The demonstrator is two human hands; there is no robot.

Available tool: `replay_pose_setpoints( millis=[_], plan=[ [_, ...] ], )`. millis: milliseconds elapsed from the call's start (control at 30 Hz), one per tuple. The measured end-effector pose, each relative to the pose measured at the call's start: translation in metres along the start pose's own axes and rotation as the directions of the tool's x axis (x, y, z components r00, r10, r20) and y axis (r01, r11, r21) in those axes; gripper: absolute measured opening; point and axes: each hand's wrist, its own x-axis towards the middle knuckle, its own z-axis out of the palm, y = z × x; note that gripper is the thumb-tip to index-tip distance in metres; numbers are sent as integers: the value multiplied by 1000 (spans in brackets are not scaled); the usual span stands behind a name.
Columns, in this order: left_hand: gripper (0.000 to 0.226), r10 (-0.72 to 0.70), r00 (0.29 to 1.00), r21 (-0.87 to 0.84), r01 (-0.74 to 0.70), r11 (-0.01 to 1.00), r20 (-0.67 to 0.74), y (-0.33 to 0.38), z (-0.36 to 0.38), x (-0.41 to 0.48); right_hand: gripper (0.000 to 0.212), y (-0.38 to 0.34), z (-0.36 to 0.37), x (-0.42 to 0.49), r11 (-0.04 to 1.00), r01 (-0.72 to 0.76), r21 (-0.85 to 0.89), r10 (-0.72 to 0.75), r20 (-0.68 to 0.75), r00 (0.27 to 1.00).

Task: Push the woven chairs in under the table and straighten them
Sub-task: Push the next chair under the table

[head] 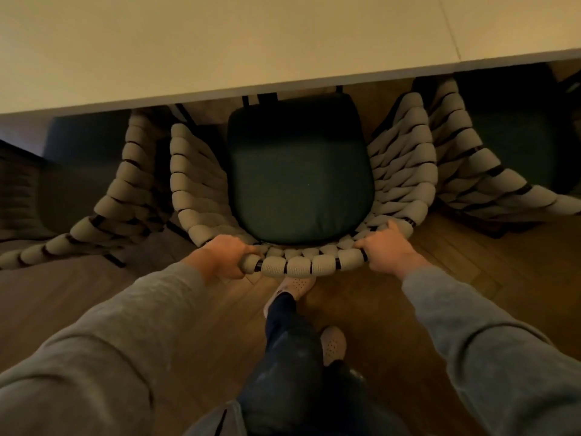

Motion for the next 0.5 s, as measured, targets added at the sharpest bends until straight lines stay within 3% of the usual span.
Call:
replay_pose_setpoints(
  millis=[200, 500],
  plan=[
    [44, 24, 997, 4, -23, 1000, -68, -5, -19, 6, 39, 10, -10, 12, 999, -25, 23, 25, 5, 1000],
    [44, -25, 999, 19, 26, 999, -45, -25, -40, 15, 41, 14, -24, 41, 1000, 10, 25, -10, -4, 1000]
  ],
)
